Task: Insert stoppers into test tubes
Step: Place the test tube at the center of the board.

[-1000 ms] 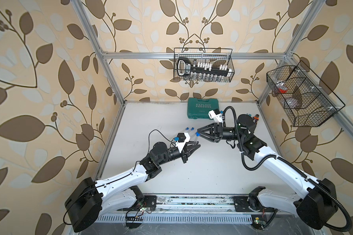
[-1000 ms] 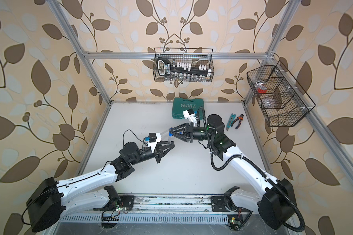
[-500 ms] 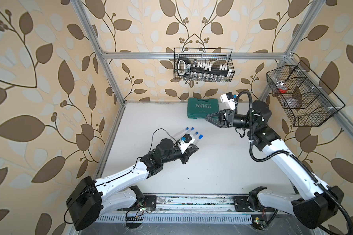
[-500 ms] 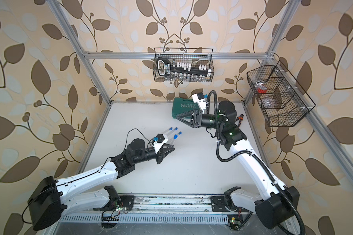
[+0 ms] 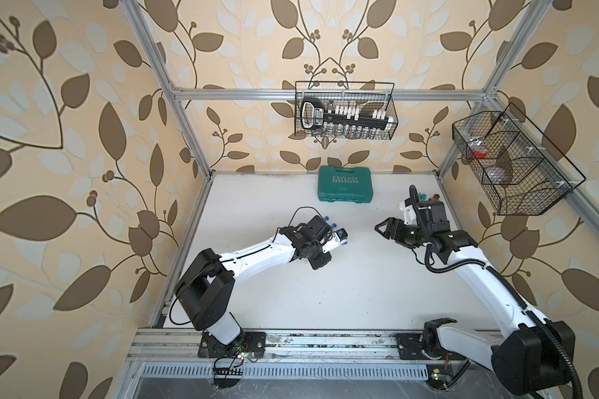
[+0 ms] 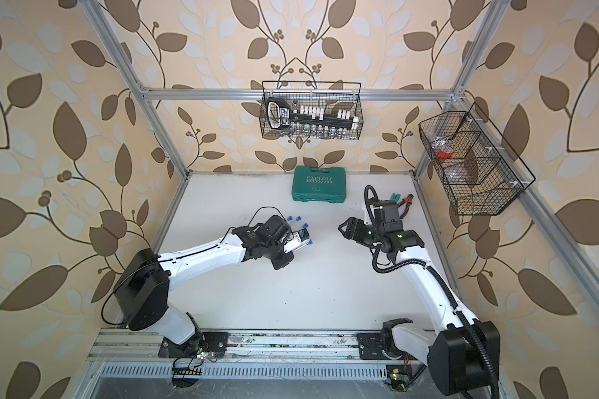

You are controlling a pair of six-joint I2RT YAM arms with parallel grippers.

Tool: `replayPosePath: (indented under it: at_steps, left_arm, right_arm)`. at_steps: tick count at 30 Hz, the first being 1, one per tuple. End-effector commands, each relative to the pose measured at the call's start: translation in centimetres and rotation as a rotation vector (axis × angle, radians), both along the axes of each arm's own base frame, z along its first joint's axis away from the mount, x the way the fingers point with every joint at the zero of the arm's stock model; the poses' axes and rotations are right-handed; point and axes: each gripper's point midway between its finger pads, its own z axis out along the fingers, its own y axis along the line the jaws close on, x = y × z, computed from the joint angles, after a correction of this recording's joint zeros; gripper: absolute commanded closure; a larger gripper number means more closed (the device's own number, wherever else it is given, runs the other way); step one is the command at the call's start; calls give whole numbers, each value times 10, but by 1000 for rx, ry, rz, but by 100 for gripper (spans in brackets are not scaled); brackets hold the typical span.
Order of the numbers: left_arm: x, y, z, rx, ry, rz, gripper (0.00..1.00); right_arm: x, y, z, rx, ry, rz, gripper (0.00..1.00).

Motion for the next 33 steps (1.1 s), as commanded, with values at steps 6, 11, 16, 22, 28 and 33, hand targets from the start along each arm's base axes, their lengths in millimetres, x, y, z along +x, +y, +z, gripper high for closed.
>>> replayPosePath:
  at_steps: [6,11,16,22,28,33]
  left_arm:
    - [21,-4,-31,159,64,17,100]
    - [39,-9,-42,160,87,102,100]
    - [52,-16,-47,115,88,157,99]
    - [55,-17,-59,134,126,178,95]
    - [56,-13,-69,166,130,187,92]
    - [59,-13,-75,171,126,199,90]
  right_arm:
    - [-5,-9,1,-64,-24,1,27]
    - [-7,-9,-4,-61,-15,6,27]
    - [-8,-10,-2,-73,-24,3,27]
    - [-10,-13,3,-86,-47,-2,27]
    - [-11,-13,3,-83,-48,-1,27]
    - [-11,-12,2,-81,-44,3,28]
